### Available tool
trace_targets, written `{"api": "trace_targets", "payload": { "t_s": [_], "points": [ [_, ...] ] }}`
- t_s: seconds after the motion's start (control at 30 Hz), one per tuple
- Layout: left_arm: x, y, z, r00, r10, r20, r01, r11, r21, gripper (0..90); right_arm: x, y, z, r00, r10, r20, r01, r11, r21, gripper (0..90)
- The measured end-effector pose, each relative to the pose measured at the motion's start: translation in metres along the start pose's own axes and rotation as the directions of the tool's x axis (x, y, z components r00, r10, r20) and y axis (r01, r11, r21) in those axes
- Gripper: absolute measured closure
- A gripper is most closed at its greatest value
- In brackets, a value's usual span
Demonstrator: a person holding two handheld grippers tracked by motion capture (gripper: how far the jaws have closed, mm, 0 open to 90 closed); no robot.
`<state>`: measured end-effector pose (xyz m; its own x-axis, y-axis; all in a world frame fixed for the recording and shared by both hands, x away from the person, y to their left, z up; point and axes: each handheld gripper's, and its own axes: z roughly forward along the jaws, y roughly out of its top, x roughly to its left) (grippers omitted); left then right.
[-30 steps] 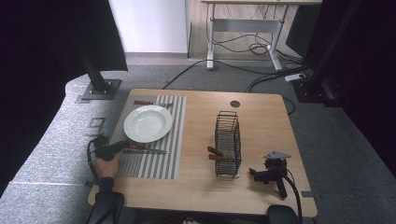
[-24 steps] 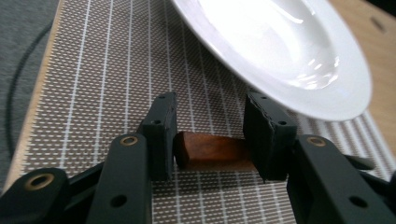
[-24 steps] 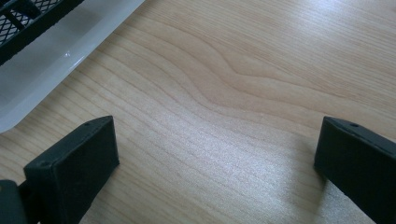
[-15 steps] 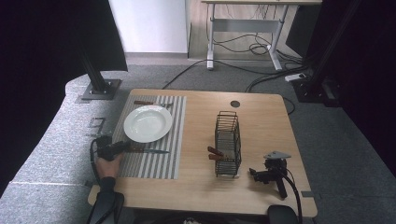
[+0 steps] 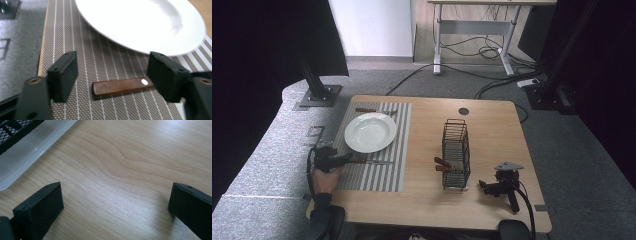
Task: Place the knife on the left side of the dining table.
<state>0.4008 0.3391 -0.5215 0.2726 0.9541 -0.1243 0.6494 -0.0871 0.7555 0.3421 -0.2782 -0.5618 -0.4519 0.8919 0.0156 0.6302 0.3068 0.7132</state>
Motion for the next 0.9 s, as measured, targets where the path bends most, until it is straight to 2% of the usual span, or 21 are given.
{"api": "trace_targets", "payload": {
  "t_s": [0.1, 0.13, 0.2, 0.27, 0.33, 0.4, 0.5, 0.63, 0.67, 0.9],
  "points": [
    [-0.009, -0.002, -0.006, 0.9986, 0.052, -0.013, -0.052, 0.9986, 0.012, 12.1, 0.0, 0.0, 0.0, 1.0, -0.001, 0.0, 0.001, 1.0, 0.0, 0.0],
    [-0.012, -0.003, -0.009, 0.9974, 0.071, -0.012, -0.071, 0.9974, 0.01, 11.8, 0.0, 0.0, 0.0, 1.0, -0.001, 0.0, 0.001, 1.0, 0.0, 0.0],
    [-0.015, -0.008, -0.013, 0.9968, 0.08, 0.0, -0.08, 0.9968, 0.006, 10.0, 0.0, 0.0, 0.0, 1.0, 0.0, 0.001, 0.0, 1.0, 0.0, 0.0],
    [-0.018, -0.013, -0.013, 0.9956, 0.092, 0.018, -0.093, 0.9953, 0.027, 5.7, 0.0, 0.0, 0.0, 1.0, 0.0, 0.001, 0.0, 1.0, 0.0, 0.0],
    [-0.021, -0.018, -0.012, 0.993, 0.118, 0.013, -0.118, 0.9915, 0.055, 0.3, 0.0, 0.0, 0.0, 1.0, 0.0, 0.0, 0.0, 1.0, 0.0, 0.0],
    [-0.023, -0.023, -0.009, 0.9898, 0.142, 0.012, -0.142, 0.9865, 0.08, 0.0, 0.0, 0.0, 0.0, 1.0, 0.0, 0.0, 0.0, 1.0, 0.0, 0.0],
    [-0.026, -0.03, -0.002, 0.9878, 0.156, 0.007, -0.156, 0.9822, 0.105, 0.0, 0.0, 0.0, 0.0, 1.0, 0.0, 0.0, 0.0, 1.0, 0.0, 0.0],
    [-0.028, -0.033, 0.007, 0.9834, 0.18, 0.023, -0.181, 0.9676, 0.176, 0.0, 0.0, 0.0, 0.0, 1.0, -0.001, 0.0, 0.001, 1.0, 0.0, 0.0],
    [-0.027, -0.034, 0.007, 0.9837, 0.178, 0.026, -0.18, 0.9699, 0.164, 0.0, 0.0, 0.0, 0.0, 1.0, -0.001, 0.0, 0.001, 1.0, 0.0, 0.0],
    [-0.027, -0.035, 0.007, 0.9831, 0.181, 0.027, -0.183, 0.9705, 0.157, 0.0, 0.0, 0.0, 0.0, 1.0, -0.001, 0.0, 0.001, 1.0, 0.0, 0.0]
  ]
}}
